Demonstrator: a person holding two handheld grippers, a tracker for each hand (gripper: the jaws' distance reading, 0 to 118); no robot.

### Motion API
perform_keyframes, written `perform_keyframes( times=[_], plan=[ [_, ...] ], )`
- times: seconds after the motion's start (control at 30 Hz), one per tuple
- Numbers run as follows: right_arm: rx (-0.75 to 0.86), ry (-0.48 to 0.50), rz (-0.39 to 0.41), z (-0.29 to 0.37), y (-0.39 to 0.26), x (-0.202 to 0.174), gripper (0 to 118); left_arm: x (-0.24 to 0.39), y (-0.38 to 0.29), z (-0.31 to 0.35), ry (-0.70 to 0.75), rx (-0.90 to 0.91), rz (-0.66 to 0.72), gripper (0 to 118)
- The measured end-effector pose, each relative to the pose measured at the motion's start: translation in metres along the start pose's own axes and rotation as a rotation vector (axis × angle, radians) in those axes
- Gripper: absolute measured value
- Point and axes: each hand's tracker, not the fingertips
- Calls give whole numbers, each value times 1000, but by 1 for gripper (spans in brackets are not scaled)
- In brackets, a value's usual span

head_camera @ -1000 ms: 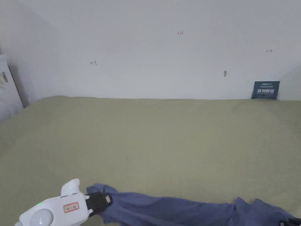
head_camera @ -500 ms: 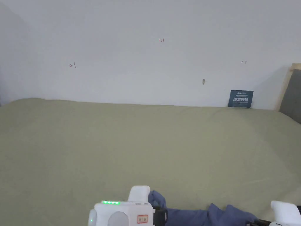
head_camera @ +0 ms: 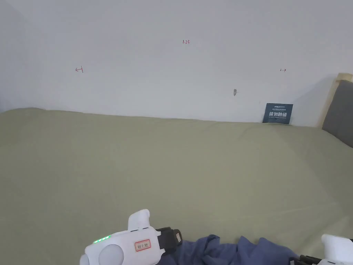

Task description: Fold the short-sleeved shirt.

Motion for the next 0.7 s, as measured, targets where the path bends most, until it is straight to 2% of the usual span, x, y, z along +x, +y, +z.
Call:
perform_keyframes(
  times=[0.1,0.3,0.37,0.53,0.63,0.7],
  plan=[
    [12,9,-6,7,0,-2,0,-9,-9,-22,-60,-90,64,6],
    [30,-3,43,17,2,-9,0,8,-56,-93,-16,-296,6,4],
    [30,5,47,20,3,-10,0,7,-65,-97,-113,-255,67,4],
    [26,-2,75,19,3,-14,0,3,-56,-94,-107,-269,119,4],
    [22,4,68,17,2,-15,0,12,-46,-76,-88,-266,93,4],
    [18,17,61,15,2,-17,0,13,-34,-51,-157,-220,56,4]
  ],
)
